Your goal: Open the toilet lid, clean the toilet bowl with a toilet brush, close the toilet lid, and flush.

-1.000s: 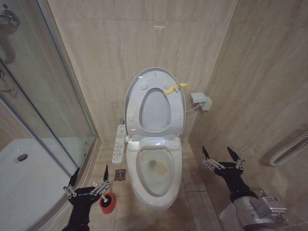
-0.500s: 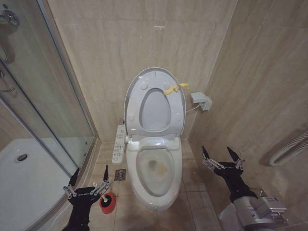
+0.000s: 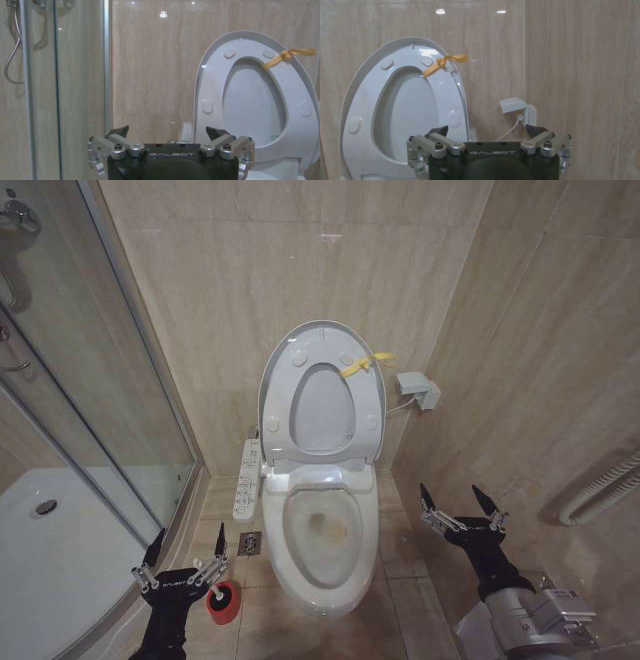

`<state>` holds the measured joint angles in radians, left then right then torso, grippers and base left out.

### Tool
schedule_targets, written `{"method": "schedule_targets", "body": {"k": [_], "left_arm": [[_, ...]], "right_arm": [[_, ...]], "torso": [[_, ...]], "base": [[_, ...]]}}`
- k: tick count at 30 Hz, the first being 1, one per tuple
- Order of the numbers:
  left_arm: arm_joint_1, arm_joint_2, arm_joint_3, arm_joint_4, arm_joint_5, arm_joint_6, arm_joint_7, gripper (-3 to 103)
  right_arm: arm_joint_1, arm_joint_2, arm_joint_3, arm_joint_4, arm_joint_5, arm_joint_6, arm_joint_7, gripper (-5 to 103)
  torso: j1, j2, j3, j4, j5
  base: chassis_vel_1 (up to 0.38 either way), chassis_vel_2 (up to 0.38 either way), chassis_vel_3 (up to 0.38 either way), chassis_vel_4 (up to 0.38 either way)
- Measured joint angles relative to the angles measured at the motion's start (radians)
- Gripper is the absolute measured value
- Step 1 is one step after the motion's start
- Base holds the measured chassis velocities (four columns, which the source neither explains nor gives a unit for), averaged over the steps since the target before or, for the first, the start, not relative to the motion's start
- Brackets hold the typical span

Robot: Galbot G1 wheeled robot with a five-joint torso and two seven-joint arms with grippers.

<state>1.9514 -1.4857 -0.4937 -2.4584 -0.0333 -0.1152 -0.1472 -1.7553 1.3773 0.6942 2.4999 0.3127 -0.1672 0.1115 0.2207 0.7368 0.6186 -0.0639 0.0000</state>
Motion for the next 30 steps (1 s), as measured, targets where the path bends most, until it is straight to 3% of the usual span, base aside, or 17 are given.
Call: {"method": "schedule_targets", "body": {"k": [30], "left_arm": [[0.000, 0.000, -0.002, 0.000, -0.001, 0.004, 0.002, 100]], "right_arm": [[0.000, 0.000, 0.000, 0.000, 0.000, 0.000, 0.000, 100]], "torso": [[0.000, 0.000, 0.000, 0.0000, 0.0000]], "base": [[0.000, 0.000, 0.000, 0.000]]}}
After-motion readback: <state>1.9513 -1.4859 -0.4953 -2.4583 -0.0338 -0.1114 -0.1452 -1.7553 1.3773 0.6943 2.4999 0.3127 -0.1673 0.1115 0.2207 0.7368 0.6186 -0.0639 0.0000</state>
